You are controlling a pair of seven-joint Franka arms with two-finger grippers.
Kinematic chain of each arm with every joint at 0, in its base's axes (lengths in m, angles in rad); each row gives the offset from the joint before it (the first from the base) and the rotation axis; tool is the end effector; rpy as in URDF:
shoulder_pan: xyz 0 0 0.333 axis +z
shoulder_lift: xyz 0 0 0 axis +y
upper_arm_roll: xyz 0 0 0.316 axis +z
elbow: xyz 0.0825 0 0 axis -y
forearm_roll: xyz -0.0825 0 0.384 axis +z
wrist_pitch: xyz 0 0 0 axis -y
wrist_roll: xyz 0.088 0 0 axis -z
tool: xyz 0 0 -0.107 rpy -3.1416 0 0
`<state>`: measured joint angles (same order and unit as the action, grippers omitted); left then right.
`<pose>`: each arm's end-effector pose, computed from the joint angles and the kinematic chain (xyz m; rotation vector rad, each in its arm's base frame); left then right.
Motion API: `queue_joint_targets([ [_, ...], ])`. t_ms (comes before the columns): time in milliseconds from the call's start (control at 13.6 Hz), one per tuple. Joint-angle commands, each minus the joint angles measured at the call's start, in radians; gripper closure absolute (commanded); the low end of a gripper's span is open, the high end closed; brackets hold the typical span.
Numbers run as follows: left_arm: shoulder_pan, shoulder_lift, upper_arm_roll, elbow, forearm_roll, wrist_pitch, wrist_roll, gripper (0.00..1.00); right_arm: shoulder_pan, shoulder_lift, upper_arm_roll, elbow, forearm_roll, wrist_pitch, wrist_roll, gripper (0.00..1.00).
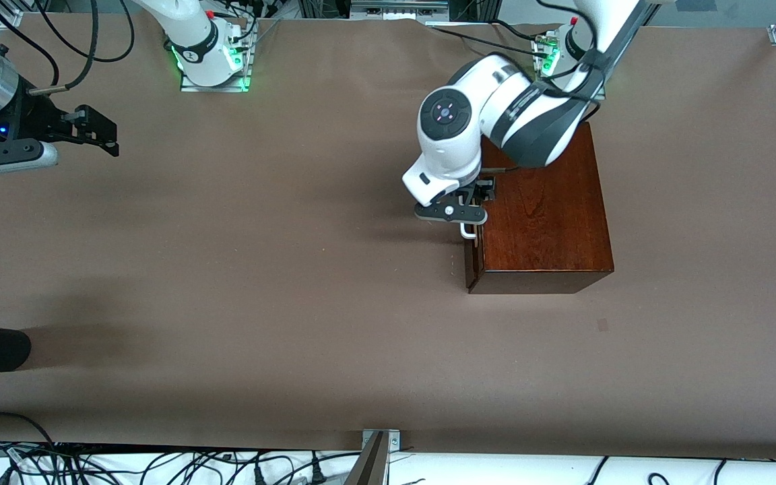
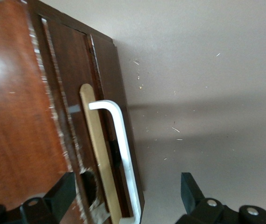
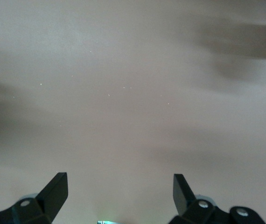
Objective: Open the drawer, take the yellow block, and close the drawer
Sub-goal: 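Pull the drawer open by its handle with the left gripper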
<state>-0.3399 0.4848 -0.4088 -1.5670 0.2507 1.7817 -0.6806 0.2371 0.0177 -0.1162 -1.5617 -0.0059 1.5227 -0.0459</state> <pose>0.5167 -0.4043 0.3635 -2.9443 0.1888 0.2069 0.5505 0.0668 0.6149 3.1194 0.2605 -0.0881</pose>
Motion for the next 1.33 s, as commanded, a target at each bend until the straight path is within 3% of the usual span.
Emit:
queue_joint_targets([
  [0, -0.028, 0.023, 0.001, 0.008, 0.035, 0.001, -0.06, 0.0, -0.007, 0.007, 0.004, 0.02, 0.0, -0.019, 0.005, 0.0],
  [1252, -0.119, 0.12, 0.001, -0.047, 0.145, 0.039, -0.27, 0.0, -0.007, 0.007, 0.004, 0.02, 0.0, -0.019, 0.003, 0.0],
])
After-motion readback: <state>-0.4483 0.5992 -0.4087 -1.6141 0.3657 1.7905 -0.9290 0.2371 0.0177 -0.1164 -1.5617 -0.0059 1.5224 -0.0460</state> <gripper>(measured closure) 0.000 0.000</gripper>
